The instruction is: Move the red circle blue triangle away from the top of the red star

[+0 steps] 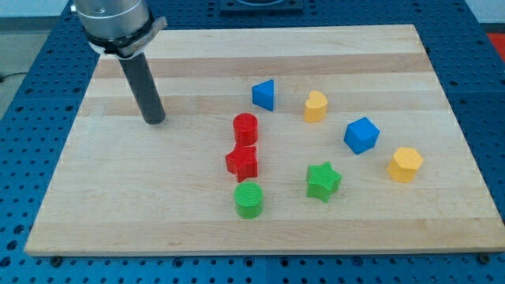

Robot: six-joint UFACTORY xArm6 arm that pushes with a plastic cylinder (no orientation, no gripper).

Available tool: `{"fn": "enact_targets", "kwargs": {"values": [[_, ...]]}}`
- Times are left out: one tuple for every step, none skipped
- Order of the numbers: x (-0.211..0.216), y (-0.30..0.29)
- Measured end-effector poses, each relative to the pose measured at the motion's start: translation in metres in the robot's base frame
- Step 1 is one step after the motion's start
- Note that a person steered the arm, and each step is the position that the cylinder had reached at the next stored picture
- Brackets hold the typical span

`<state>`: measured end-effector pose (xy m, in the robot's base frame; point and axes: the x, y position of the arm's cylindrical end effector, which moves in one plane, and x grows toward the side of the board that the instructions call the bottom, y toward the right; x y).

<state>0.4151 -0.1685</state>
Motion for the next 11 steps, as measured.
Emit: {"fn": "enact_targets", "kwargs": {"values": [[0.037,0.000],[0.096,0.012],[0.143,0.016],[0.150,0.021],[0.150,0.024],[0.149,0.024],[0.146,0.024],[0.109,0.024],[0.064,0.044],[0.033,0.089],[0.023,0.149]]}}
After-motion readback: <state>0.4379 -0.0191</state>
